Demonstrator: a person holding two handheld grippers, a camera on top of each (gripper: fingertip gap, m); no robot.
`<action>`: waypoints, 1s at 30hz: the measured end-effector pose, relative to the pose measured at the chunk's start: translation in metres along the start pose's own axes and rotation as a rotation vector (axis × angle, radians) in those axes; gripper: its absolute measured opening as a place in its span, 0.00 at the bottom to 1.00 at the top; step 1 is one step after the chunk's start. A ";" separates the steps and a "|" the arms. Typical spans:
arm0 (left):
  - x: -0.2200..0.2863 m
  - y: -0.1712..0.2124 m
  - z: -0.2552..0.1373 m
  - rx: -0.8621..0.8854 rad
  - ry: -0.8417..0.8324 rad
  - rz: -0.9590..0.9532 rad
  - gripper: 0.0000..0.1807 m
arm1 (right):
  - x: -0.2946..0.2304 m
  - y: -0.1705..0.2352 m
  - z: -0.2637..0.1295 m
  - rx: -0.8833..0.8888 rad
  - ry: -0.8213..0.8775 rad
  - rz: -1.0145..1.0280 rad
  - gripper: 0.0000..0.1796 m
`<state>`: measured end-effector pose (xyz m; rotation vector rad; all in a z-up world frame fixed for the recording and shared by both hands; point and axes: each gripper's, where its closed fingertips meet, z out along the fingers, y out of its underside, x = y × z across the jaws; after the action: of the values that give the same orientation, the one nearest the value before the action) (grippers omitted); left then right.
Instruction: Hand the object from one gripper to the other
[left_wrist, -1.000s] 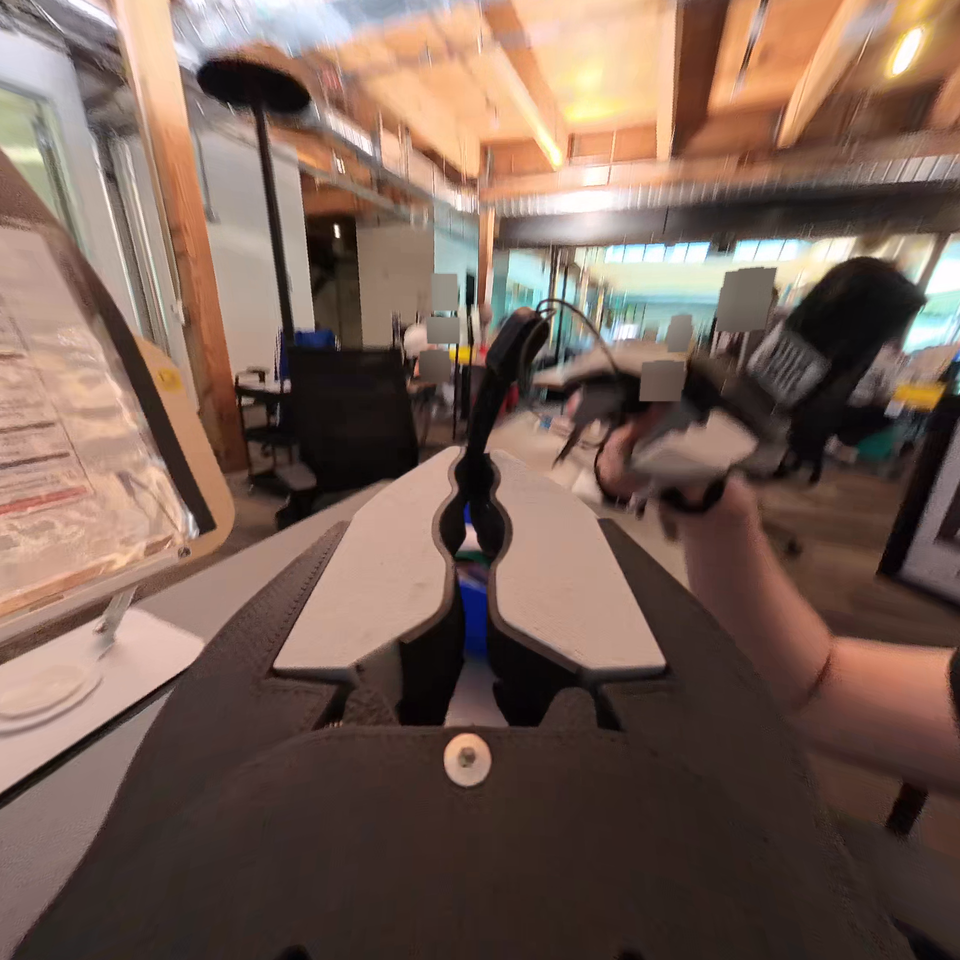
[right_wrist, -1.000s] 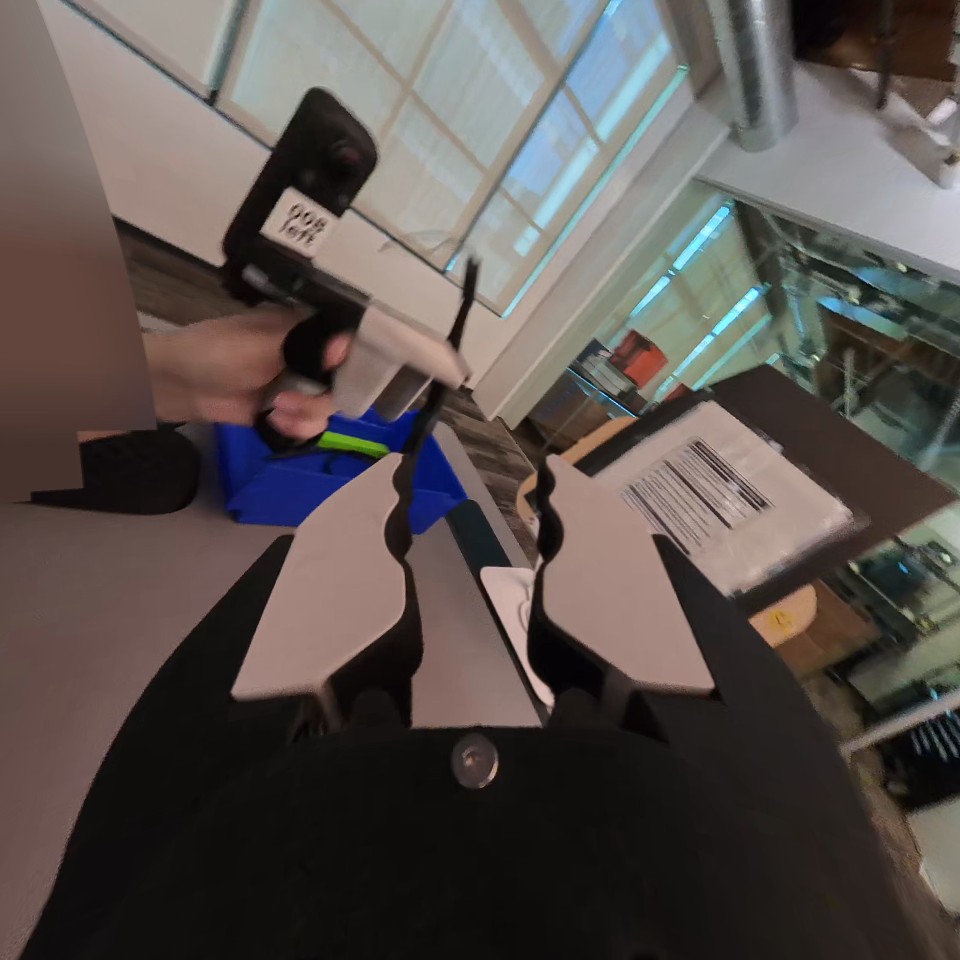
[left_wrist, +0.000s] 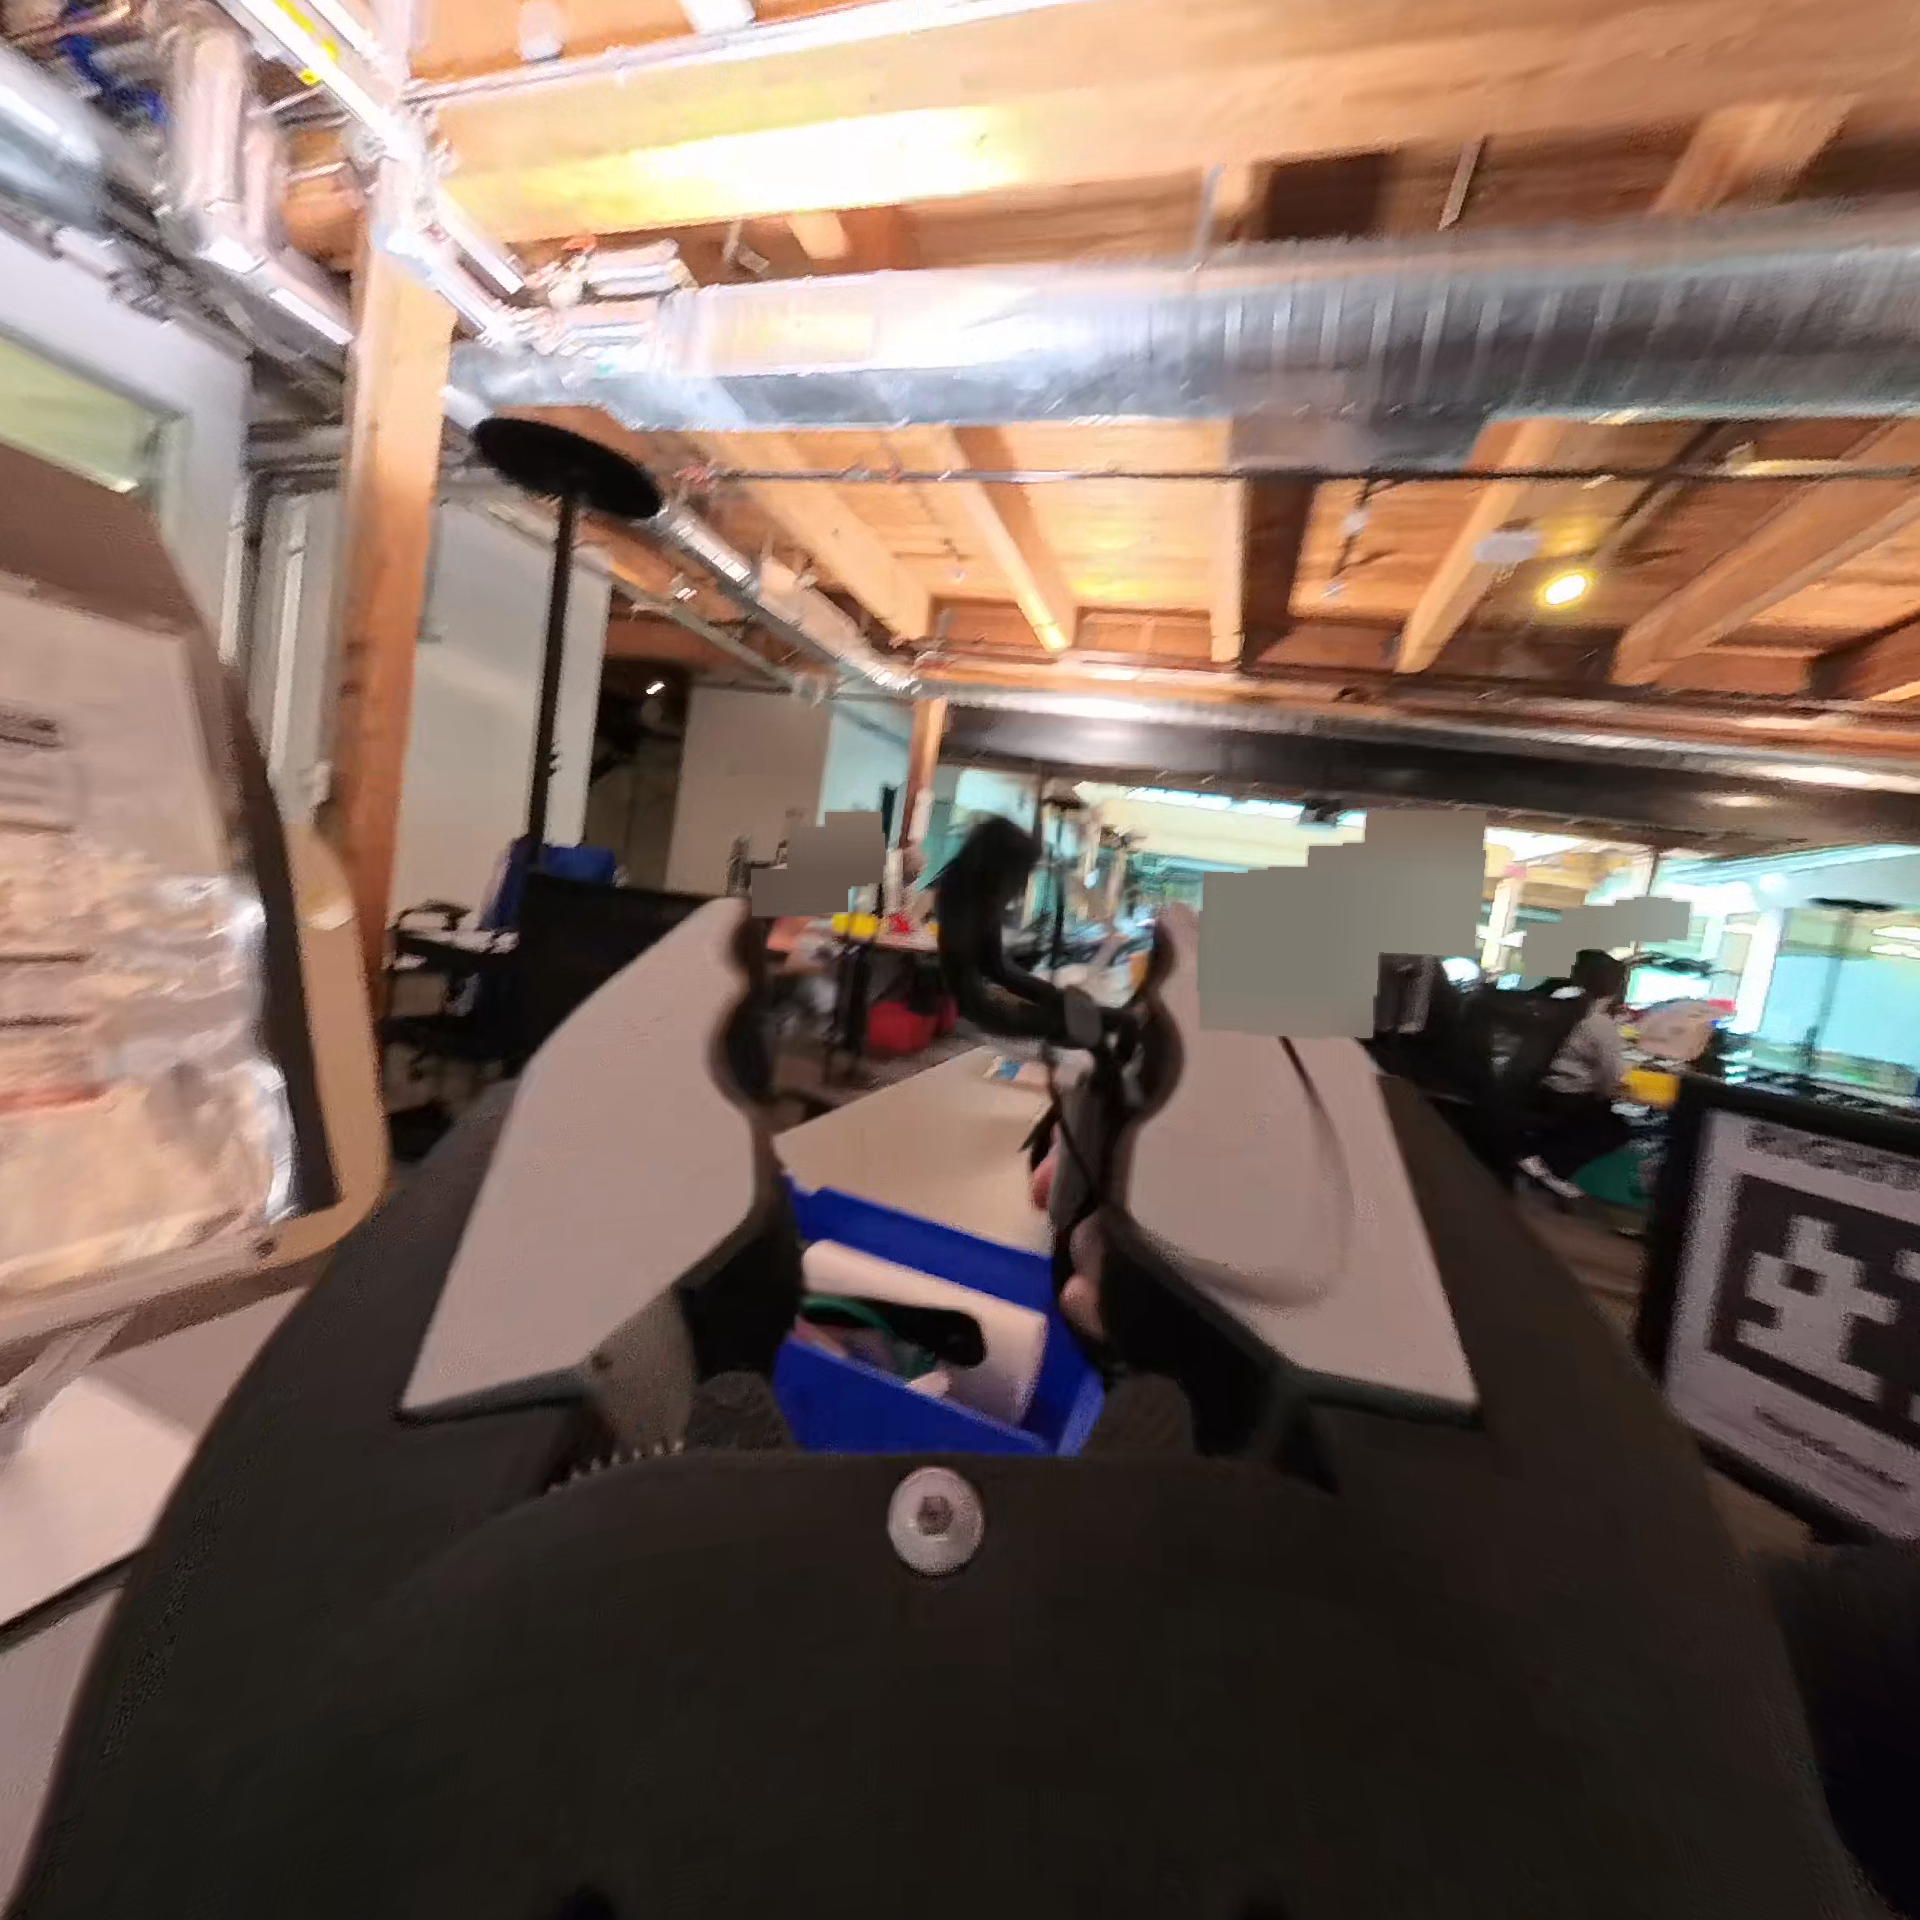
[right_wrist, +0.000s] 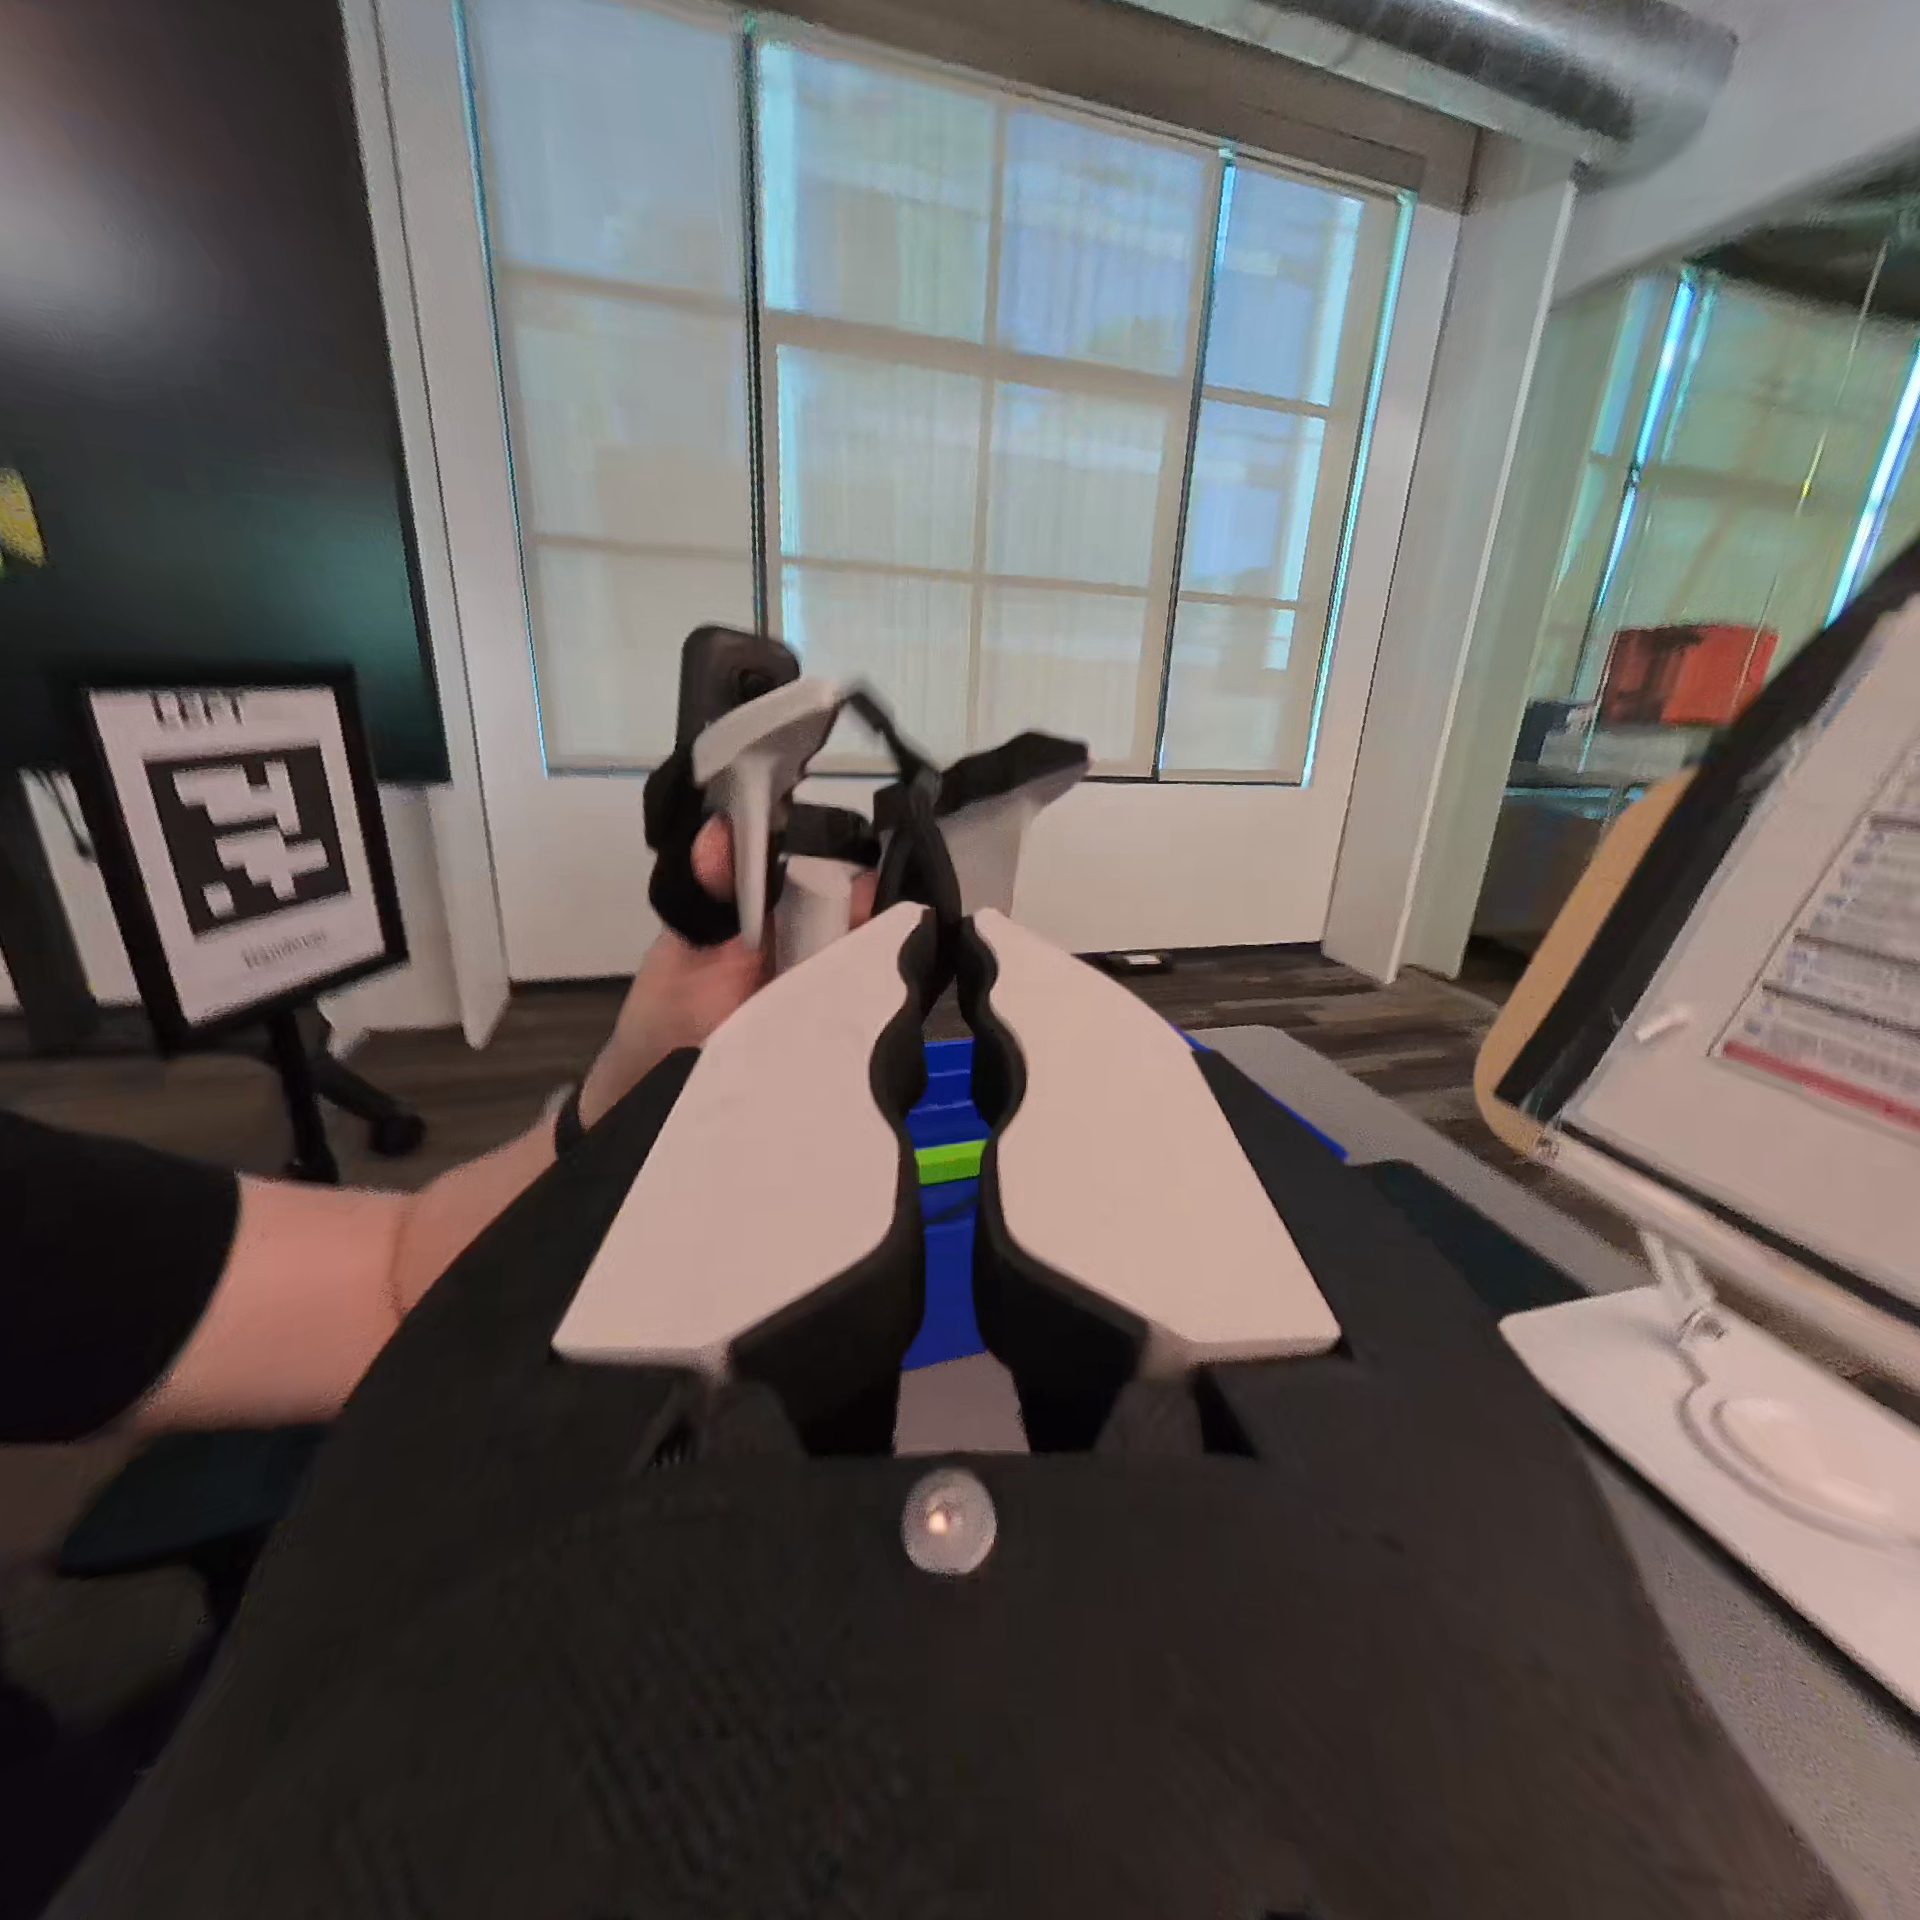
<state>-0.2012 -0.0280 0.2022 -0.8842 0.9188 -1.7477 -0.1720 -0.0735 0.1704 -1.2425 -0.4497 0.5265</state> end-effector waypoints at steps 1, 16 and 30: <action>-0.009 0.004 0.000 -0.020 -0.042 0.027 0.44 | 0.012 -0.004 -0.007 0.023 0.013 0.071 0.02; -0.038 0.066 0.008 -0.360 -0.302 0.681 0.36 | 0.107 0.020 -0.044 0.201 0.009 0.775 0.02; -0.017 0.080 0.012 -0.418 -0.292 0.806 0.14 | 0.002 0.017 0.005 0.056 -0.286 0.799 0.02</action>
<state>-0.1542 -0.0368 0.1353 -0.8319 1.2385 -0.7324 -0.1759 -0.0644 0.1559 -1.2730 -0.1529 1.3962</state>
